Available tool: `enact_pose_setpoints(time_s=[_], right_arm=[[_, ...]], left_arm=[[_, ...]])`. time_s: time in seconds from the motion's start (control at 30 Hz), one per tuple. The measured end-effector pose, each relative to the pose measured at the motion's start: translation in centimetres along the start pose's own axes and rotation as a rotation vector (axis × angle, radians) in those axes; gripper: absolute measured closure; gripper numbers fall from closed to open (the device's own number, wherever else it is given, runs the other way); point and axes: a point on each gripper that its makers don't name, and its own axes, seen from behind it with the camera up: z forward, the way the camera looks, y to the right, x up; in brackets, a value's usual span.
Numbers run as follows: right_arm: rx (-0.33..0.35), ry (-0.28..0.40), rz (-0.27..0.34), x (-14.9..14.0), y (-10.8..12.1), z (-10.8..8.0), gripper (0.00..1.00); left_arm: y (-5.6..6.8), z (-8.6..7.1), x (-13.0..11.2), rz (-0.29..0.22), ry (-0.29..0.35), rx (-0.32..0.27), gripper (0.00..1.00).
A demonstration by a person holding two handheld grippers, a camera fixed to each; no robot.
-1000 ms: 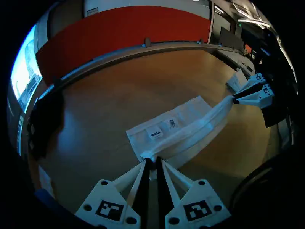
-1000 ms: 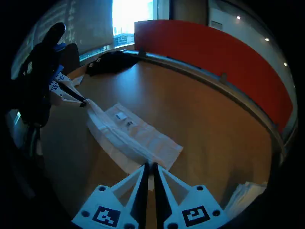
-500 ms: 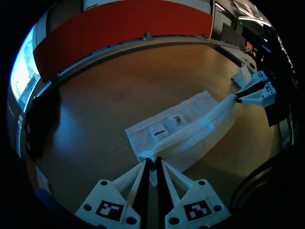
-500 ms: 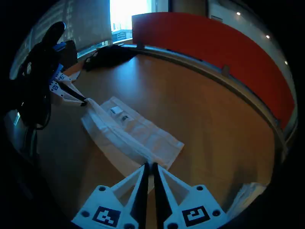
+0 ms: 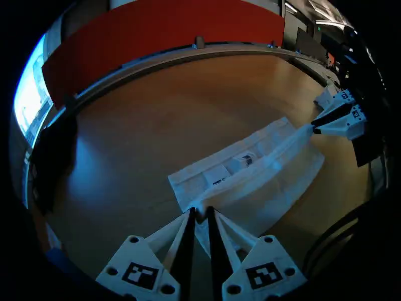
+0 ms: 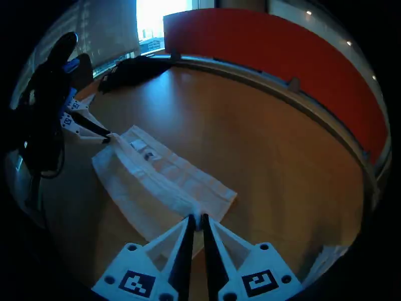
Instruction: Fold towel
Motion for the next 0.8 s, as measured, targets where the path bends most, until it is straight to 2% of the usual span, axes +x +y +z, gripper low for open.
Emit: enact_pose_setpoints(time_s=[0.33, 0.4, 0.53, 0.6, 0.67, 0.73, 0.8], right_arm=[[-0.039, -0.017, 0.006, -0.8, 1.4, 1.3, 0.69], [-0.049, -0.019, 0.008, -0.9, 1.6, 1.5, 0.69], [-0.068, -0.021, 0.014, -0.8, 2.3, 1.9, 0.62], [-0.076, -0.022, 0.015, -0.7, 2.7, 2.1, 0.58], [-0.083, -0.019, 0.016, -0.5, 2.9, 2.1, 0.52], [-0.090, -0.016, 0.018, -0.2, 3.2, 2.1, 0.48], [-0.098, -0.013, 0.019, 0.0, 3.5, 2.0, 0.41]], left_arm=[[-0.8, 1.3, -0.2, -0.020, -0.005, 0.035, 0.67], [-1.0, 1.5, -0.2, -0.018, -0.007, 0.042, 0.61], [-1.3, 1.7, 0.1, -0.007, -0.008, 0.056, 0.51], [-1.6, 1.8, 0.2, -0.002, -0.009, 0.064, 0.37], [-2.0, 1.8, 0.4, 0.001, -0.007, 0.075, 0.33], [-2.4, 1.8, 0.7, 0.000, -0.003, 0.085, 0.22], [-2.8, 1.7, 1.0, -0.003, 0.003, 0.096, 0.18]])
